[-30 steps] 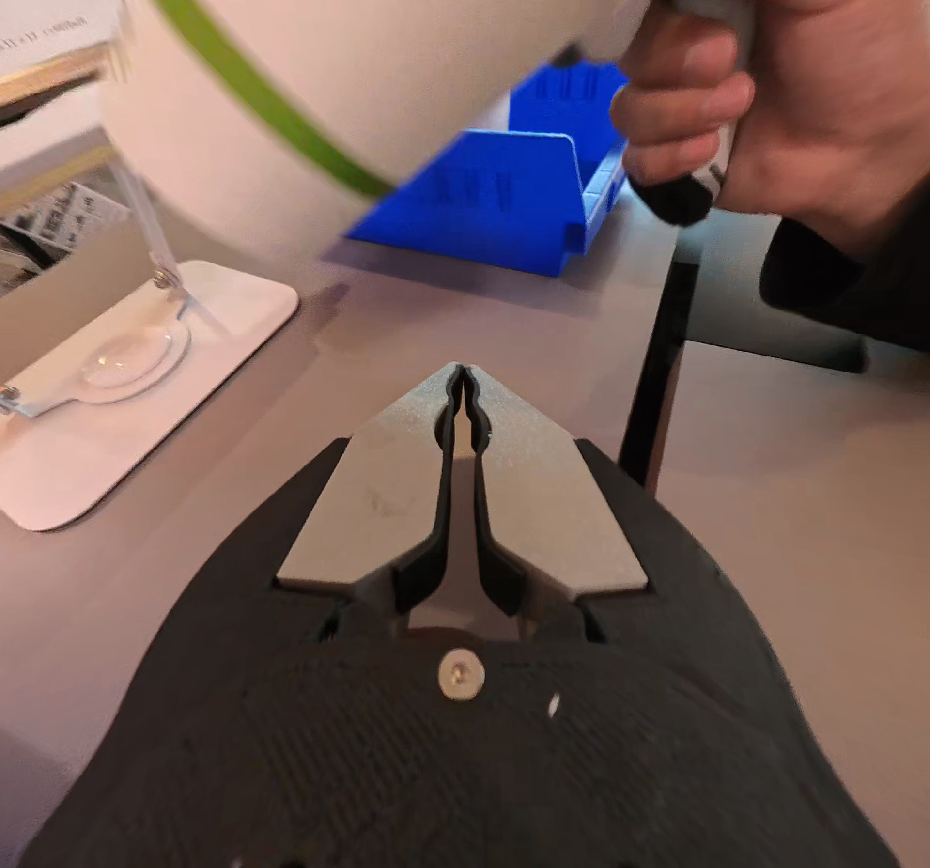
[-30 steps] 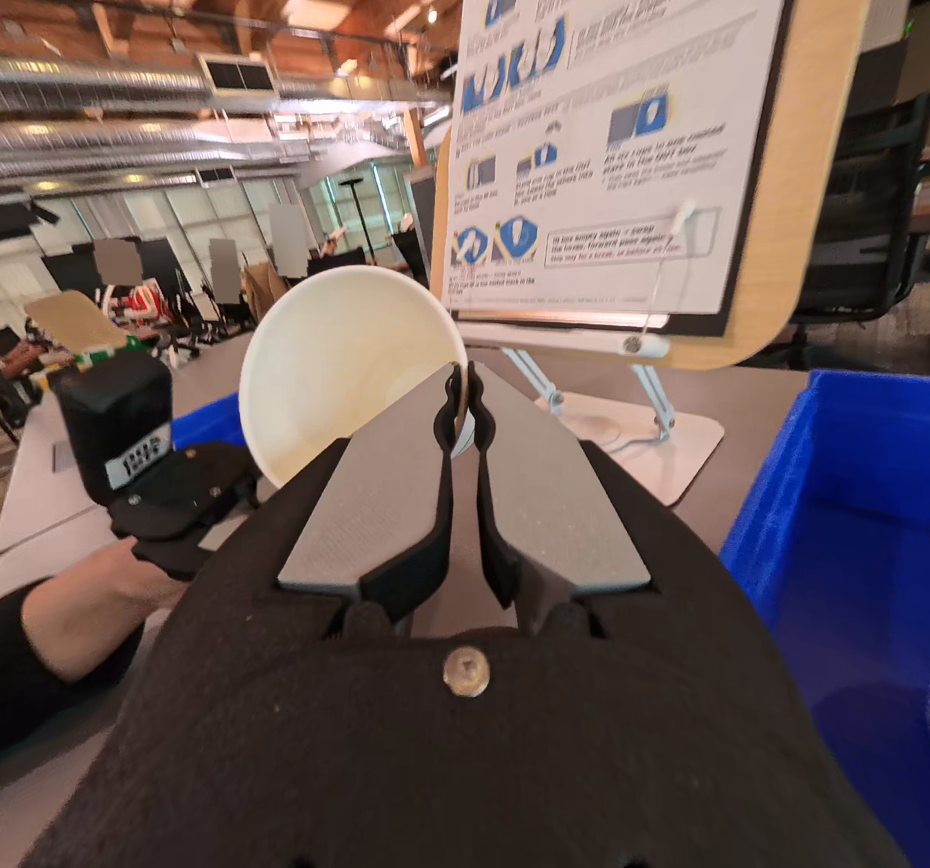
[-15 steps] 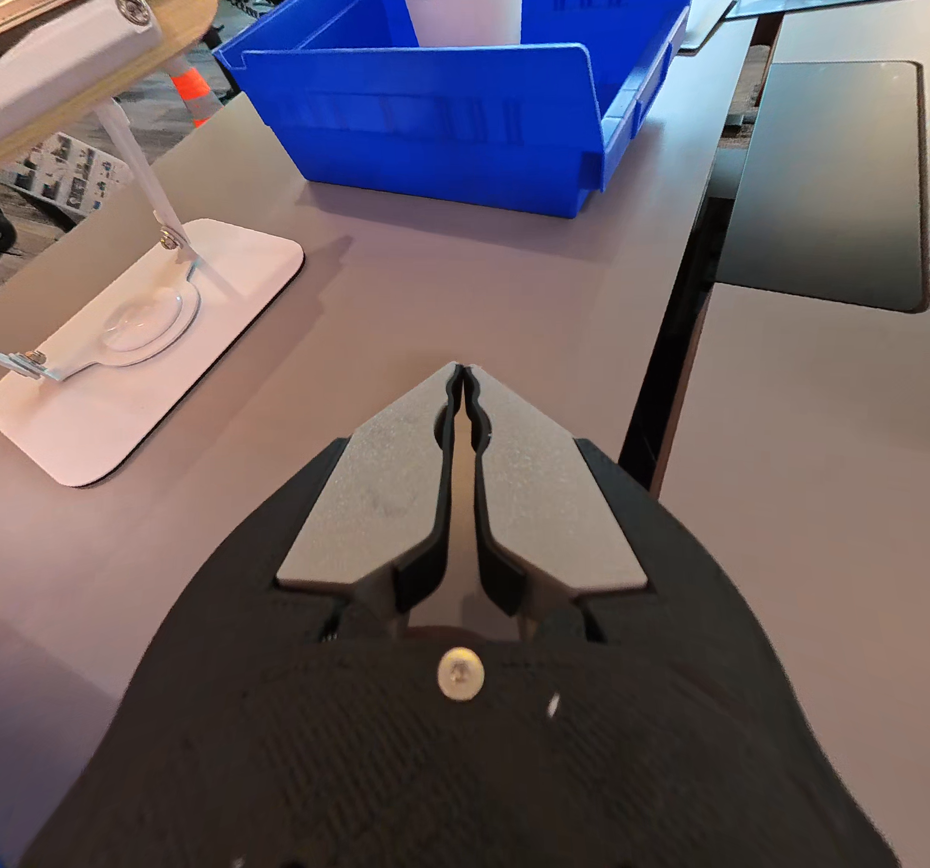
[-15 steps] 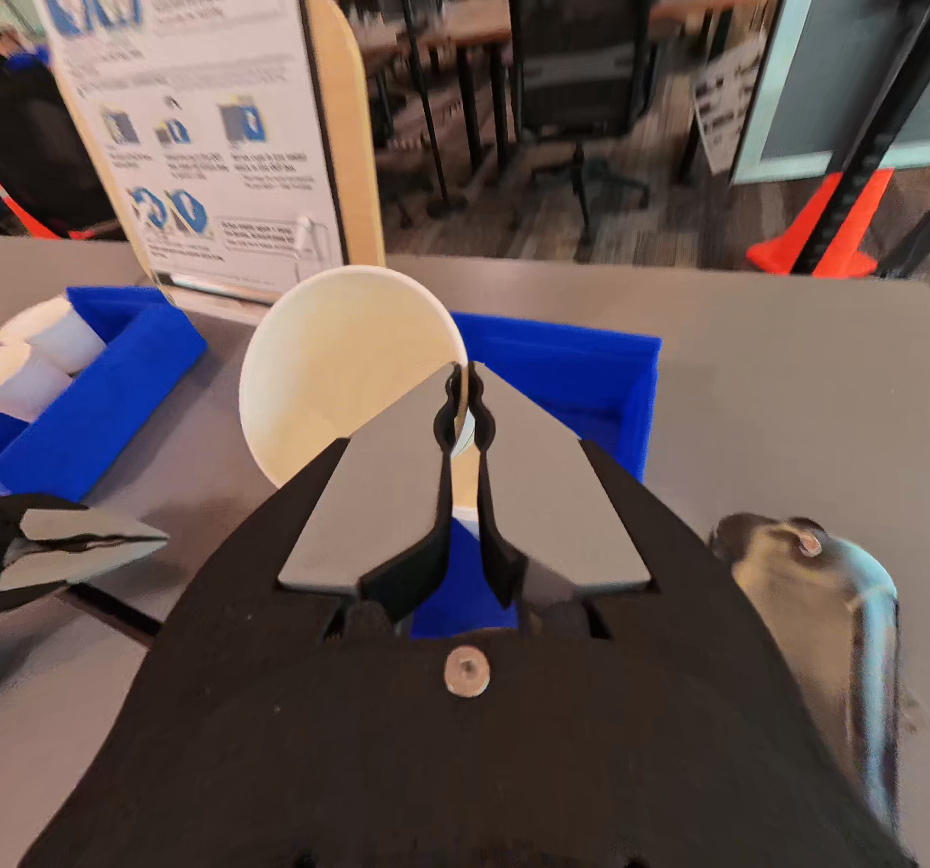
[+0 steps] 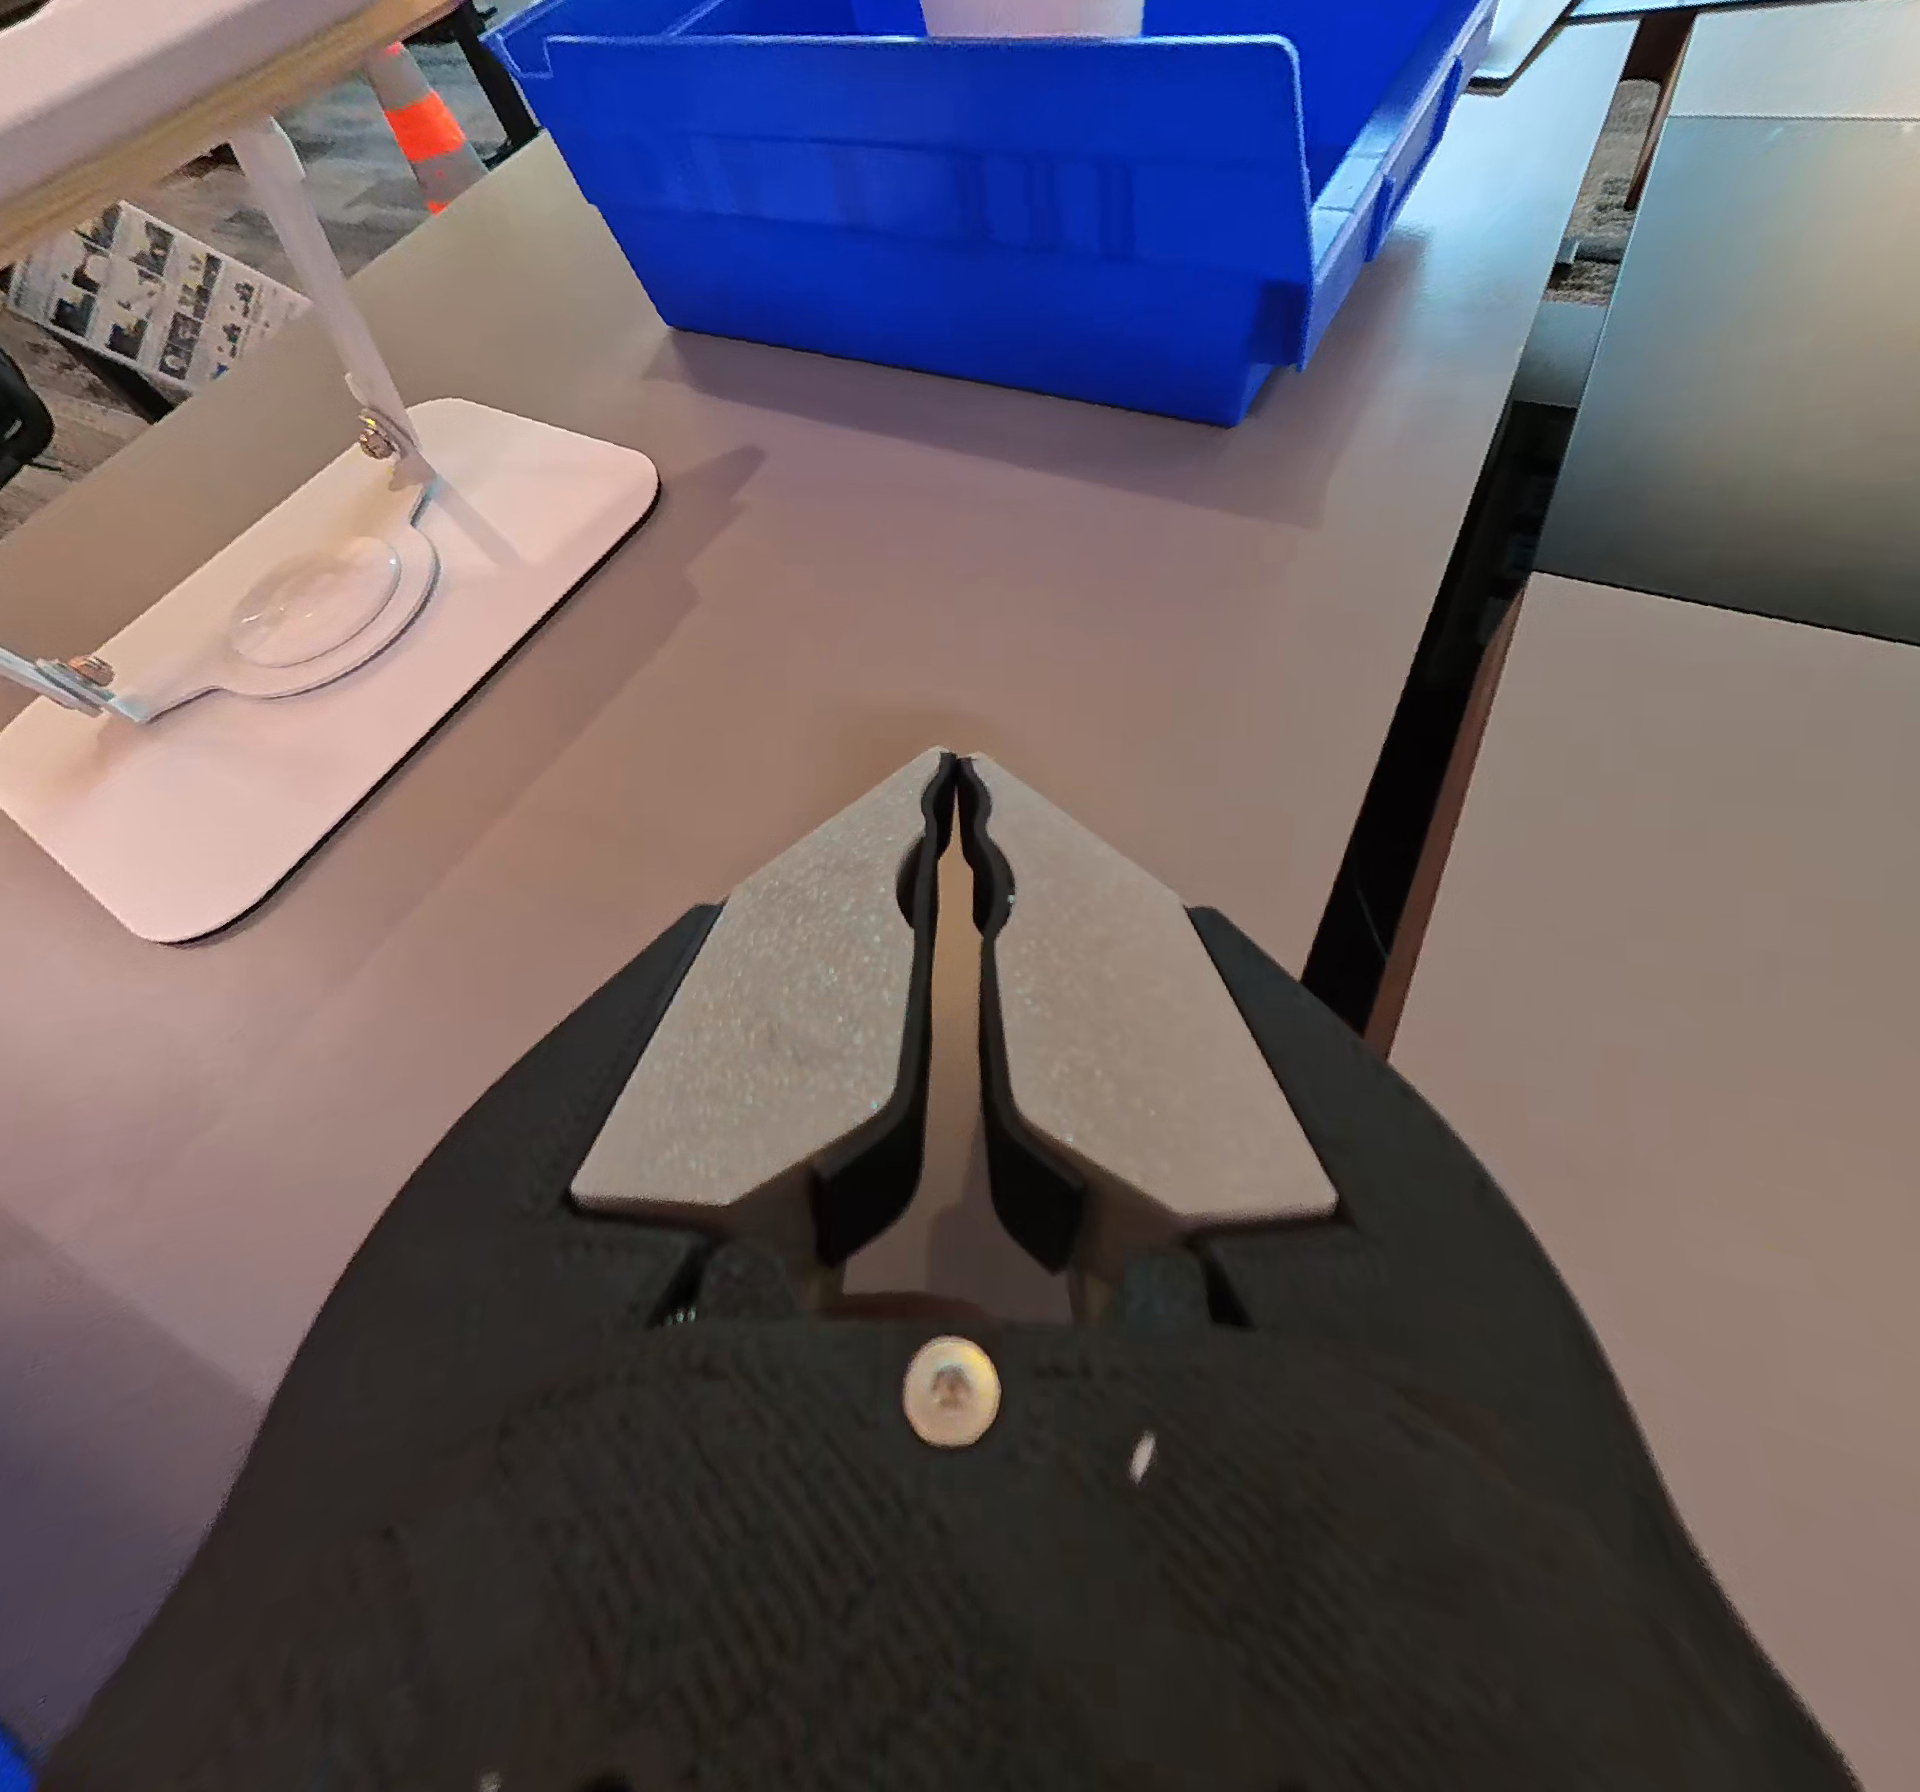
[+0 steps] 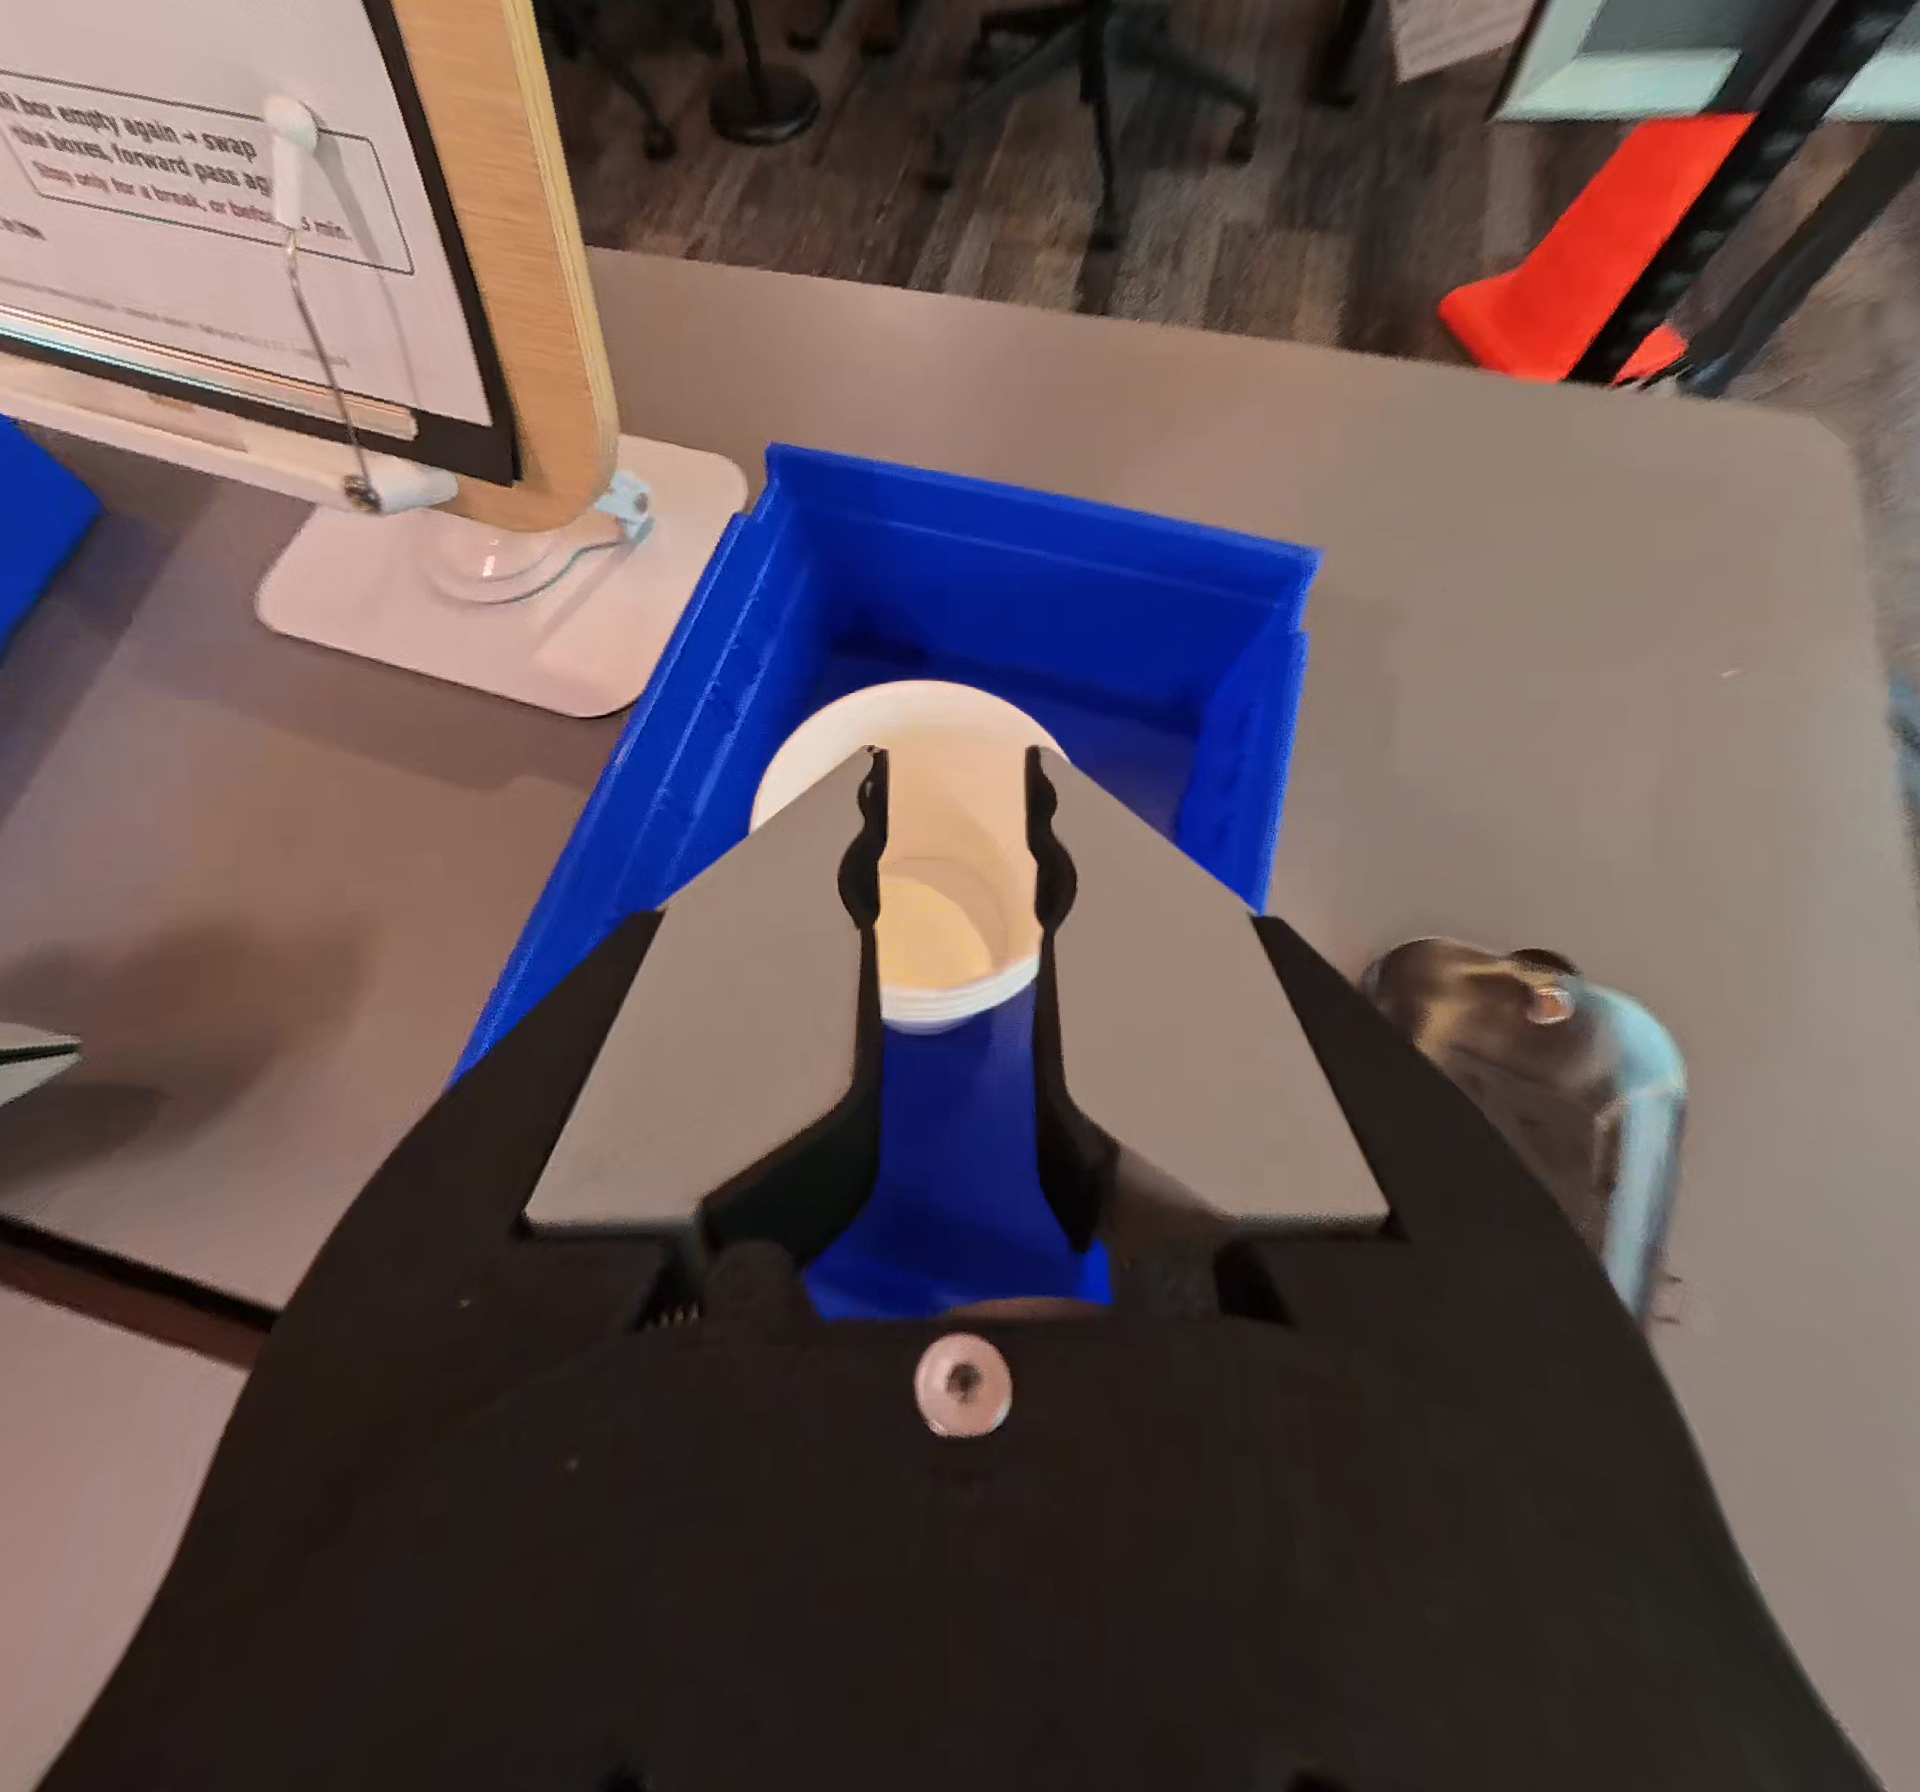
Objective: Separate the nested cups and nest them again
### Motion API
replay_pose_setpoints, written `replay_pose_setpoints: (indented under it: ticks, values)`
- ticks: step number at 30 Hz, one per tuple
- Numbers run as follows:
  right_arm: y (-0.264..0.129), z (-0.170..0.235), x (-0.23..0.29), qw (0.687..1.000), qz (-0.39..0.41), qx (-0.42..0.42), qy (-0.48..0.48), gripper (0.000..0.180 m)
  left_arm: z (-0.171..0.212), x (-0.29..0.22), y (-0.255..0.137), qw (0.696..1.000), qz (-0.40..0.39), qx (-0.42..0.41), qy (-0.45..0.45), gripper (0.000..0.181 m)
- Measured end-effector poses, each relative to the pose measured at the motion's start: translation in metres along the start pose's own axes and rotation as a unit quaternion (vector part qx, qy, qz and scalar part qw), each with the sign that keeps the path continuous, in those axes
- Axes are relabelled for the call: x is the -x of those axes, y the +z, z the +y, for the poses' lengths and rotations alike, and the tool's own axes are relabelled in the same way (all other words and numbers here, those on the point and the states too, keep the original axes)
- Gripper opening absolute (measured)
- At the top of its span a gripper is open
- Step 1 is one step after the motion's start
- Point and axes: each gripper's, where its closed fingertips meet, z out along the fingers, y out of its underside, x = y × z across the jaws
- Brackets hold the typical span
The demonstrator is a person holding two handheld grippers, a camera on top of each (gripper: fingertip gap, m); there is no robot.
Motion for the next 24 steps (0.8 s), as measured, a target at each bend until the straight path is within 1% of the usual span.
replay_pose_setpoints:
  ticks: [1,3,5,6,8,12,14,16,19,21,24]
  values:
    - [-0.006,-0.005,0.000,1.000,0.019,-0.015,-0.016,0.027,-0.001,0.000,0.000,1.000,-0.003,-0.003,0.001,0.000]
    - [-0.023,-0.016,0.008,0.996,0.046,-0.060,-0.048,0.027,-0.002,0.002,0.000,1.000,-0.018,-0.007,0.012,0.000]
    - [-0.040,-0.026,0.035,0.990,0.042,-0.111,-0.079,0.024,-0.002,0.003,-0.002,0.999,-0.032,-0.004,0.032,0.000]
    - [-0.046,-0.028,0.057,0.986,0.025,-0.134,-0.094,0.022,-0.004,0.003,-0.003,0.999,-0.036,-0.008,0.038,0.000]
    - [-0.055,-0.025,0.116,0.977,-0.042,-0.170,-0.120,0.020,-0.009,0.003,-0.004,0.998,-0.042,-0.019,0.038,0.000]
    - [-0.054,0.001,0.235,0.951,-0.193,-0.215,-0.110,0.012,-0.007,0.002,-0.003,0.998,-0.041,-0.016,0.040,0.000]
    - [-0.040,0.015,0.273,0.943,-0.224,-0.228,-0.096,0.004,-0.004,0.002,-0.002,0.998,-0.040,-0.010,0.041,0.000]
    - [-0.012,0.033,0.295,0.947,-0.223,-0.209,-0.102,0.006,-0.002,0.002,-0.002,0.998,-0.042,-0.007,0.042,0.000]
    - [0.028,0.054,0.314,0.953,-0.219,-0.179,-0.109,0.018,0.001,0.002,-0.002,0.998,-0.045,-0.005,0.049,0.000]
    - [0.052,0.065,0.321,0.954,-0.216,-0.168,-0.123,0.020,0.001,0.004,-0.003,0.997,-0.050,-0.005,0.054,0.000]
    - [0.079,0.074,0.319,0.956,-0.201,-0.169,-0.135,0.018,0.000,0.002,-0.003,0.998,-0.043,-0.005,0.047,0.000]
